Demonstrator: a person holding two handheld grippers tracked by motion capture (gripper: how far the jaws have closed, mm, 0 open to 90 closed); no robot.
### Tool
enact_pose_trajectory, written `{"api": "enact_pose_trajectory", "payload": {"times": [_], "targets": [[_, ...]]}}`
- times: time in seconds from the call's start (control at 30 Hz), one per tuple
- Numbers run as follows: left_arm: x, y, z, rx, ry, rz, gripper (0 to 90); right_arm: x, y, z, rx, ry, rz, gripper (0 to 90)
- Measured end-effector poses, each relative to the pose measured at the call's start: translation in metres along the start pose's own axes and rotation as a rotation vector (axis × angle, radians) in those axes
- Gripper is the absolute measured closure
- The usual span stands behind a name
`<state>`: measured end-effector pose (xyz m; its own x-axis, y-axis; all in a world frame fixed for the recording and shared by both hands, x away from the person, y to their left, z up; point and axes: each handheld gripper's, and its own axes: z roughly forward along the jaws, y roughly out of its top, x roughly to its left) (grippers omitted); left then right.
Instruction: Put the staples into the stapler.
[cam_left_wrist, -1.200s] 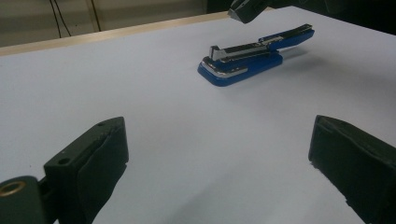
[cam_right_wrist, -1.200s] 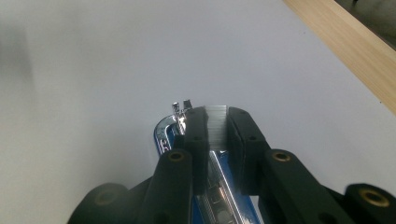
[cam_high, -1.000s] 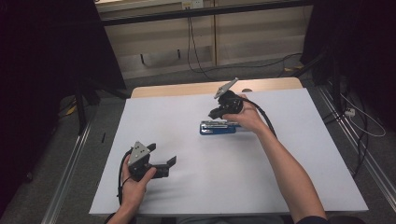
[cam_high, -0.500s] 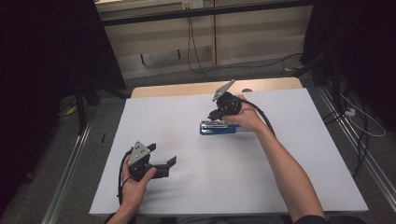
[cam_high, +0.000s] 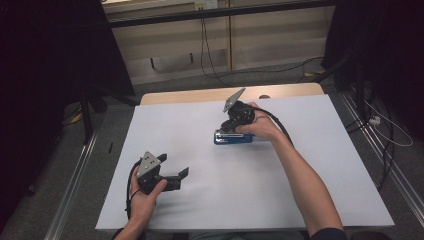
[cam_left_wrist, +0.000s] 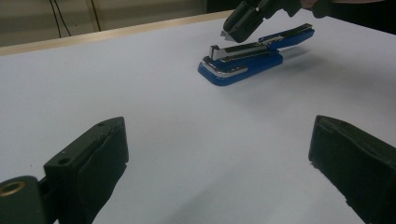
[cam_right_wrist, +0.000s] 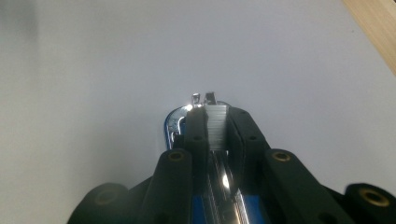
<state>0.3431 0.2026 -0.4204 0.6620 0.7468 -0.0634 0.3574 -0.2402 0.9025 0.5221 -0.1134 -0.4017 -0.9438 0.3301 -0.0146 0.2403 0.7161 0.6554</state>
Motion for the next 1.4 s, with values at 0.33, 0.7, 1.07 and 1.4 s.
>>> {"api": "enact_pose_trajectory", "payload": {"times": [0.33,0.7,1.07,1.4], "targets": [[0.0,0.0,0.0,0.002,0.0,0.001,4.9,-0.003,0.003,0.005,0.007,0.03,-0.022,79.3],[0.0,0.0,-0.001,0.0,0.0,-0.002,5.0,-0.005,0.01,0.009,0.037,0.046,-0.066,79.3],[0.0,0.0,-0.001,0.001,0.001,-0.002,5.0,-0.006,0.007,0.011,0.057,0.06,-0.079,79.3],[0.0,0.0,0.0,0.001,-0.003,0.002,5.0,-0.006,0.007,0.014,0.068,0.07,-0.091,79.3]]}}
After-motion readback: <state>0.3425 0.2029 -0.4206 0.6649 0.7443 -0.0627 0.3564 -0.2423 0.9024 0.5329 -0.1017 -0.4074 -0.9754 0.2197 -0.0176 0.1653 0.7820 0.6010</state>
